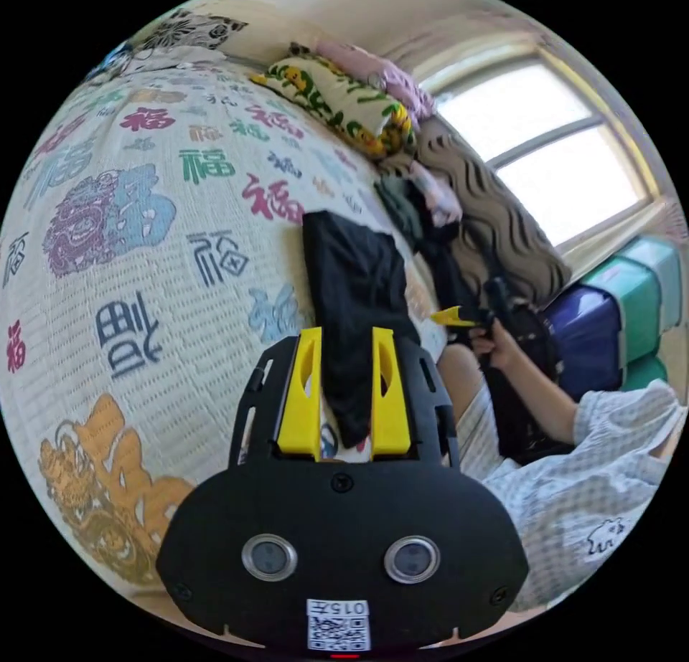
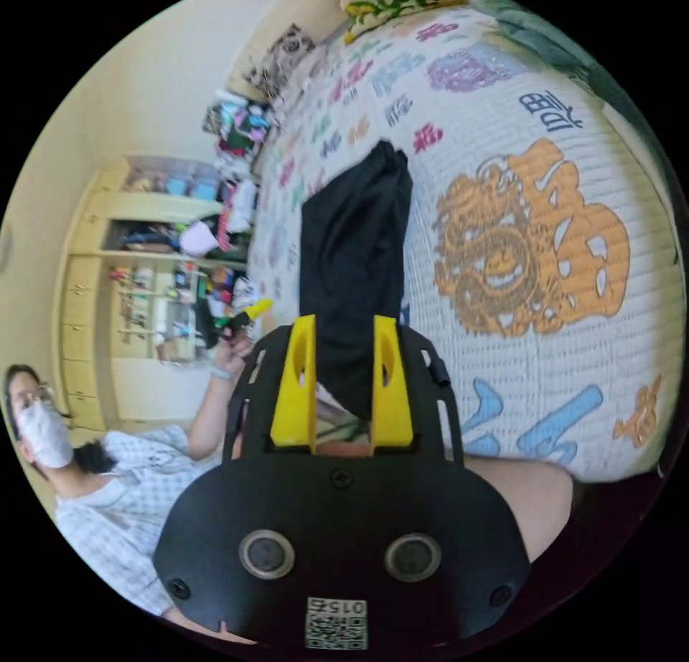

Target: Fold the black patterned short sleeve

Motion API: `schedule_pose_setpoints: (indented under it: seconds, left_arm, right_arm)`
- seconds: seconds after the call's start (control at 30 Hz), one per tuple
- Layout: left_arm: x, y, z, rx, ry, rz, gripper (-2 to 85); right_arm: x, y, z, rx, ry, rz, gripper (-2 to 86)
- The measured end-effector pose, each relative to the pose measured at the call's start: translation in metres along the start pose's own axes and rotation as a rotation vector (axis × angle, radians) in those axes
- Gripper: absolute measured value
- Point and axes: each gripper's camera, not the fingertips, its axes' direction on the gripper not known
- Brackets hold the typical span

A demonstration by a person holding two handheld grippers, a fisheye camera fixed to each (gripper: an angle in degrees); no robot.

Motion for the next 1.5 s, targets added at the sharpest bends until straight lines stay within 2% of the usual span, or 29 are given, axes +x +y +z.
schedule_pose_setpoints:
  seconds: [0.07, 0.17, 0.33, 0.43, 0.53, 0.7, 0.8, 0.9, 0.97, 1.1, 1.17, 1.37, 1.5]
  left_arm:
    - [-0.023, -0.032, -0.011, 0.037, 0.041, -0.03, 11.3]
    - [-0.052, -0.069, 0.0, 0.0, 0.113, -0.083, 12.5]
    - [-0.078, -0.11, 0.048, -0.106, 0.231, -0.134, 13.5]
    - [-0.075, -0.126, 0.069, -0.096, 0.343, -0.118, 13.1]
    - [-0.051, -0.136, 0.086, -0.098, 0.326, -0.08, 12.4]
    - [-0.01, -0.142, 0.088, -0.102, 0.271, -0.029, 7.1]
    - [0.034, -0.142, 0.069, -0.041, 0.363, 0.046, 5.6]
    - [0.112, -0.141, 0.049, 0.03, 0.442, 0.18, 5.4]
    - [0.186, -0.141, 0.037, 0.091, 0.494, 0.309, 5.3]
    - [0.294, -0.146, 0.035, 0.142, 0.536, 0.481, 5.1]
    - [0.359, -0.152, 0.046, 0.166, 0.566, 0.56, 5.1]
    - [0.467, -0.199, 0.114, 0.159, 0.75, 0.501, 5.2]
    - [0.497, -0.242, 0.19, 0.126, 0.729, 0.338, 5.5]
  right_arm:
    - [0.024, -0.012, -0.024, 0.099, -0.132, 0.021, 14.0]
    - [0.056, -0.026, -0.034, 0.141, -0.19, 0.085, 16.0]
    - [0.085, -0.043, -0.013, 0.057, -0.288, 0.091, 13.8]
    - [0.079, -0.048, 0.006, 0.018, -0.363, 0.016, 12.6]
    - [0.063, -0.052, 0.03, -0.023, -0.362, -0.069, 11.5]
    - [0.05, -0.035, 0.043, -0.023, -0.371, -0.042, 7.2]
    - [0.013, -0.008, 0.016, -0.002, -0.261, -0.143, 5.6]
    - [-0.044, 0.036, -0.03, 0.06, -0.143, -0.312, 5.2]
    - [-0.087, 0.08, -0.073, 0.174, -0.058, -0.397, 5.1]
    - [-0.148, 0.145, -0.125, 0.345, 0.138, -0.446, 5.2]
    - [-0.183, 0.179, -0.148, 0.426, 0.299, -0.417, 5.2]
    - [-0.235, 0.195, -0.176, 0.502, 0.645, -0.28, 5.2]
    - [-0.21, 0.14, -0.168, 0.457, 0.817, -0.106, 5.2]
